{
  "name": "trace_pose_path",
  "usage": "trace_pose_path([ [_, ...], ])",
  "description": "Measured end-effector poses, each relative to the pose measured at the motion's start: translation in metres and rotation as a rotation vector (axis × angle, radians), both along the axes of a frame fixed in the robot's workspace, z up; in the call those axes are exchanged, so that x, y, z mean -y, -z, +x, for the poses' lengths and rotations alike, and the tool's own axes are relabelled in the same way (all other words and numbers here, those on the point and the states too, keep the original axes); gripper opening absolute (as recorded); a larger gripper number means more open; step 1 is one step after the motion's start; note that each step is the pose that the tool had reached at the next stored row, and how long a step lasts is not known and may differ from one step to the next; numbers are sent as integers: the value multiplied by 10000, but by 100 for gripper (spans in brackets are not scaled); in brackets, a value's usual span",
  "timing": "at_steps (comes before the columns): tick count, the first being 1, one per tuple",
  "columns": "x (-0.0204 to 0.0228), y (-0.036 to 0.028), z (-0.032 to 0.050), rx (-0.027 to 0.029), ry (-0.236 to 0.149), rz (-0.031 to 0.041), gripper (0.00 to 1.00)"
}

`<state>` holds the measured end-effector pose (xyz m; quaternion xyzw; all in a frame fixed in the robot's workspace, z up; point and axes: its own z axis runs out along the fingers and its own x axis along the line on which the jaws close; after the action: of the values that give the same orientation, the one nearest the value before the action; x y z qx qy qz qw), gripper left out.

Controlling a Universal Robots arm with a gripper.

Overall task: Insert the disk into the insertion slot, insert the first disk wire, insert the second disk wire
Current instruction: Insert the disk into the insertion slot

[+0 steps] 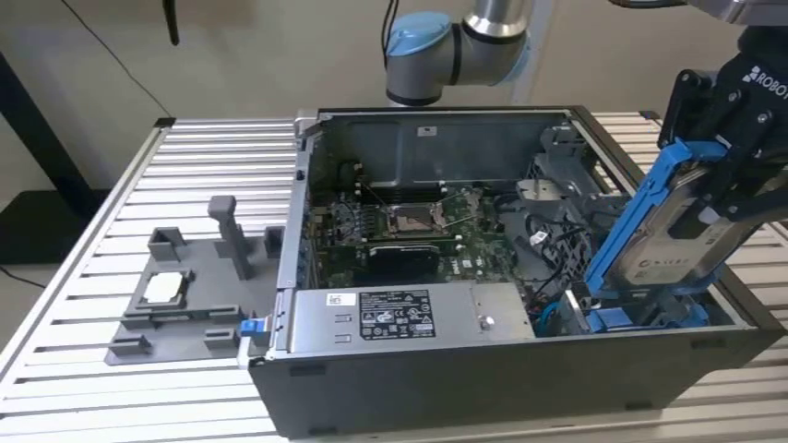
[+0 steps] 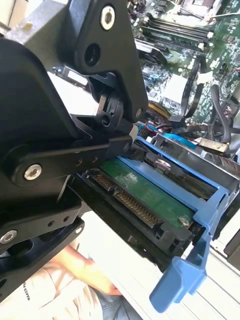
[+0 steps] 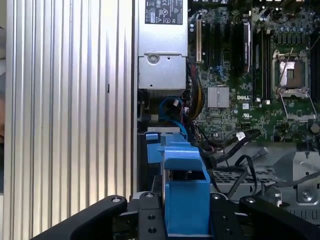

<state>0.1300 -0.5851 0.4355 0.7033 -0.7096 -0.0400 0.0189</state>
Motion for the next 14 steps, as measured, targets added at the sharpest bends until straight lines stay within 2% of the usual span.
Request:
trace_pose_path([
  [6,0,109,3,0,-179,0,32],
  [14,-4,242,9,-1,-187,-3,32],
])
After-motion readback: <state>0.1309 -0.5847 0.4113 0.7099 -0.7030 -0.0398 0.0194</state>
